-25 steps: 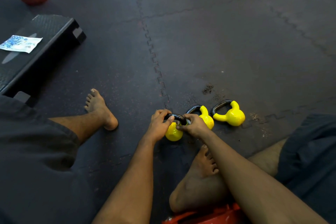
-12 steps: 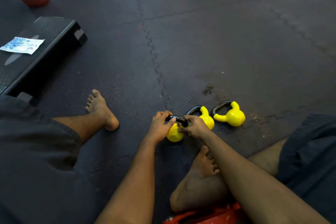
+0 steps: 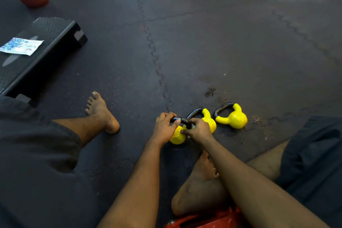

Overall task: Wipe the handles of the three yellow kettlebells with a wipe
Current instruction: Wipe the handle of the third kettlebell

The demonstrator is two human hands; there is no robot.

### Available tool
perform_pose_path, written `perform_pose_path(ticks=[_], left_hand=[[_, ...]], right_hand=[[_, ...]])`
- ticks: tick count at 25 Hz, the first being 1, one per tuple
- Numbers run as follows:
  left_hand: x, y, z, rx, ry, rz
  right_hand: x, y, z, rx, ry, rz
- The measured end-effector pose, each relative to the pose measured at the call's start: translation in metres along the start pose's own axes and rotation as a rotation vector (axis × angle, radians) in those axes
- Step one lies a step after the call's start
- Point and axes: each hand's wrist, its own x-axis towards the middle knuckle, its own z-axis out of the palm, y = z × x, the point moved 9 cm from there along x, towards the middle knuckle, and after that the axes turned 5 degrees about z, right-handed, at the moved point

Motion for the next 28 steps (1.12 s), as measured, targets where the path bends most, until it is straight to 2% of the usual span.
perform_pose_path(ticks=[6,12,16,19,22,28], left_hand=[[-0.003,-0.003,-0.001,-0.037,-0.019,0.012],[0.000,0.000,-0.001,0.015,0.025,0.007],[0.002,-0.005,-0.001,0.088,0.067,-0.031],[0.001,-0.010,-0.002,0.116,0.082,-0.064],[0.000,-0.014,-0.004,0.111,0.068,-0.065],[0.001,-0.010,-0.004,0.144,0.060,-0.020]], right_hand=[[-0.001,-0.016,0.004,-0.091,-0.075,-0.117],[-0.003,0.001,-0.004,0.037,0.014,0.075],[-0.008,0.005,-0.015,0.025,0.122,0.152],[-0.010,0.002,-0.013,0.052,0.165,0.105],[-0.009,-0.009,-0.006,0.069,0.122,0.014],[-0.008,-0.005,-0.012,0.062,0.185,0.089]])
